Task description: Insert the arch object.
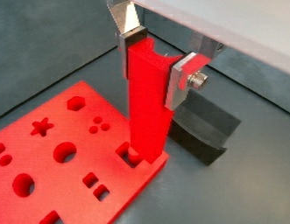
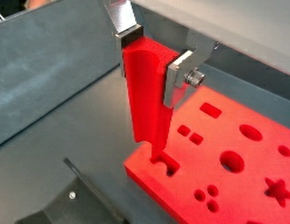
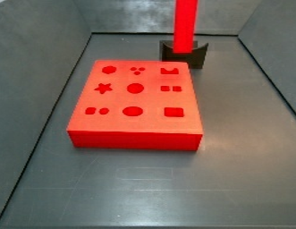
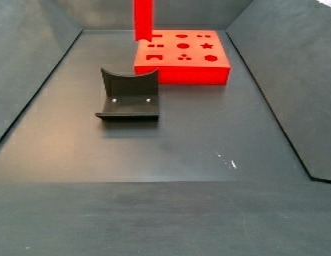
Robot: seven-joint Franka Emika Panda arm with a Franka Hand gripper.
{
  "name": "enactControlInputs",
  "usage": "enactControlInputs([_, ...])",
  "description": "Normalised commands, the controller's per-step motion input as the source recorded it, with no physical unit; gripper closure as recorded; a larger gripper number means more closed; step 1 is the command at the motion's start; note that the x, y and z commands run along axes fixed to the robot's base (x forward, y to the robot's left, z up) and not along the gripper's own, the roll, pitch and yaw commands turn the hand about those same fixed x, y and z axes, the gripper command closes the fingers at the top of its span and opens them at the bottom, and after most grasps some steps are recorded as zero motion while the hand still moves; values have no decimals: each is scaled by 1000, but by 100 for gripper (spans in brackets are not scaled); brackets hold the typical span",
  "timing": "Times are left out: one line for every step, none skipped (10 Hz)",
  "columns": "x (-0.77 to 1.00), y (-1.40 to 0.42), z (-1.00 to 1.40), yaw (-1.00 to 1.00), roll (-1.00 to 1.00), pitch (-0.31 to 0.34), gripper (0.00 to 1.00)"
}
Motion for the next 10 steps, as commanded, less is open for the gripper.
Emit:
enactControlInputs([-234, -103, -374, -9, 491, -20, 100])
enactControlInputs([-246, -111, -334, -3, 500, -14, 100])
enactControlInputs([-106, -60, -191, 0, 194, -29, 100])
enactControlInputs([-63, 0, -146, 0, -44, -73, 100])
enactControlInputs([0, 0, -40, 0, -161, -114, 100])
enactControlInputs([0, 0, 0, 3, -253, -150, 100])
enactControlInputs([0, 0, -11, 46, -239, -154, 100])
enactControlInputs([0, -31, -89, 151, -139, -123, 100])
enactControlInputs([-31, -77, -100, 200, 0, -89, 100])
enactControlInputs([0, -123, -109, 203, -4, -80, 100])
